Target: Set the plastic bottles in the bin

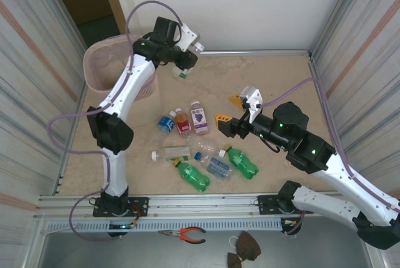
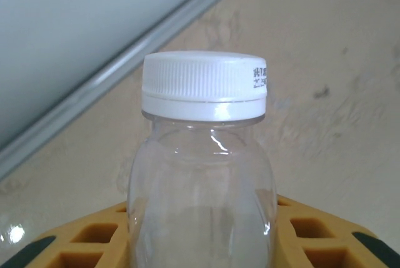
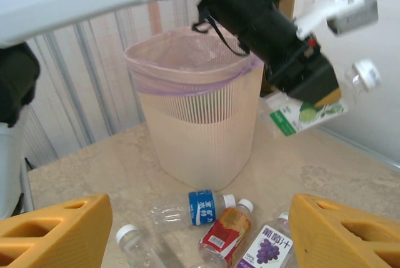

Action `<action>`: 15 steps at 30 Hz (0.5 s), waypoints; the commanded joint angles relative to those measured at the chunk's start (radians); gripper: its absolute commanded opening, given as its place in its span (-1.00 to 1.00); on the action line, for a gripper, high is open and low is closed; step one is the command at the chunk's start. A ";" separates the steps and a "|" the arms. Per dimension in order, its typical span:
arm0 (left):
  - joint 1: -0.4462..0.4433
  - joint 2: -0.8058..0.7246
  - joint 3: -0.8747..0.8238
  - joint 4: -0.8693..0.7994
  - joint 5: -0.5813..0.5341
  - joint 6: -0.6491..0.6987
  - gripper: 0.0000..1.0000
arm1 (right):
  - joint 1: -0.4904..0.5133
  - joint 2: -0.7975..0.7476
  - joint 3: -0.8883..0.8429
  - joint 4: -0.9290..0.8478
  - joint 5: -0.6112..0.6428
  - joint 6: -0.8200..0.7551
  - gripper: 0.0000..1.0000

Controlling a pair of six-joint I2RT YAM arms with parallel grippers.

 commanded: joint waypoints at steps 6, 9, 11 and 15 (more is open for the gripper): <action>0.011 -0.219 -0.055 0.135 0.071 -0.060 -0.19 | 0.008 -0.012 0.014 0.010 0.003 -0.014 0.47; 0.029 -0.286 -0.073 0.155 0.066 -0.085 -0.19 | 0.009 -0.008 0.015 0.014 -0.001 -0.016 0.47; 0.051 -0.327 -0.089 0.169 0.061 -0.107 -0.19 | 0.008 -0.005 0.015 0.017 -0.005 -0.016 0.47; 0.123 -0.410 -0.132 0.191 0.048 -0.177 -0.21 | 0.008 0.002 0.016 0.020 -0.015 -0.016 0.47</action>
